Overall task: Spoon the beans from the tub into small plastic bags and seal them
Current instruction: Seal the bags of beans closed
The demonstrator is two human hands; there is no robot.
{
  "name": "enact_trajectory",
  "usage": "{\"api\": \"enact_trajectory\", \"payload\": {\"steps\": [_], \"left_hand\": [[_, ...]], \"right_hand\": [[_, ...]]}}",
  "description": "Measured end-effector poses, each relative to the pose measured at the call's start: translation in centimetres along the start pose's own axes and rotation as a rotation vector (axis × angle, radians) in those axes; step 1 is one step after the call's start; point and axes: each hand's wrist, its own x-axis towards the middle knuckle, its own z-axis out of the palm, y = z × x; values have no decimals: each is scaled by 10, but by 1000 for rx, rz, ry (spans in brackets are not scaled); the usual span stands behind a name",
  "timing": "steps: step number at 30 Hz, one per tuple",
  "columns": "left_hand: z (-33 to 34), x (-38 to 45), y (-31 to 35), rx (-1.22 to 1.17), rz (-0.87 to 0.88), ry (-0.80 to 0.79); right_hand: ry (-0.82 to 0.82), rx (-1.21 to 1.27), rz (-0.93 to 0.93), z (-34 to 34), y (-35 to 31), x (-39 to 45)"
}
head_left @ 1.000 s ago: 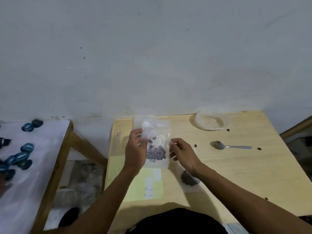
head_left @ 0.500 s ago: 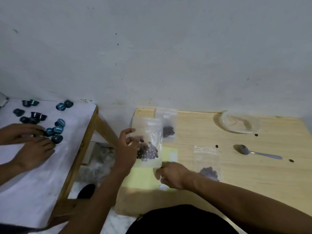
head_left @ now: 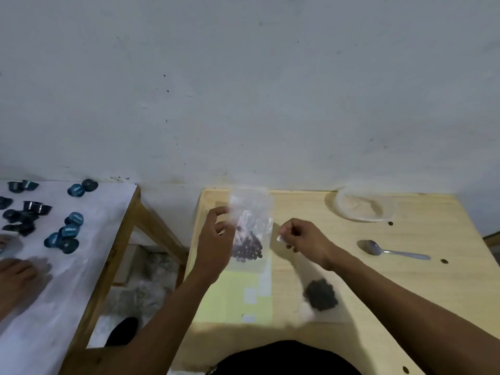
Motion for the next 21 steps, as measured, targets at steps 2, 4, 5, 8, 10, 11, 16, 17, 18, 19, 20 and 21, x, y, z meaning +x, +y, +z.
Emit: {"api": "enact_trajectory", "payload": {"steps": [2, 4, 5, 8, 10, 11, 16, 17, 18, 19, 20, 21], "left_hand": [[15, 2, 7, 31, 59, 0], [30, 2, 14, 31, 98, -31], [36, 2, 16, 14, 100, -52], [51, 1, 26, -60, 94, -104], [57, 0, 34, -104, 77, -121], [59, -1, 37, -112, 68, -122], [59, -5, 47, -113, 73, -128], [57, -5, 48, -108, 76, -130], [56, -6, 50, -99, 81, -132], [55, -7, 51, -88, 87, -134], [54, -8, 52, -77, 94, -137], [53, -8, 52, -67, 104, -141]], "right_hand": [[94, 120, 8, -19, -18, -1], [167, 216, -8, -29, -31, -2], [206, 257, -15, -32, -37, -3], [324, 345, -44, -32, -51, -5], [382, 370, -77, -29, -59, -5], [402, 377, -92, -27, -61, -5], [458, 344, -132, -17, -71, -6], [465, 334, -136, -15, -73, -5], [472, 324, -139, -14, -73, -5], [481, 316, -143, -12, -74, -5], [489, 309, -148, -11, -74, -5], [497, 301, -152, -9, -74, -4]]}}
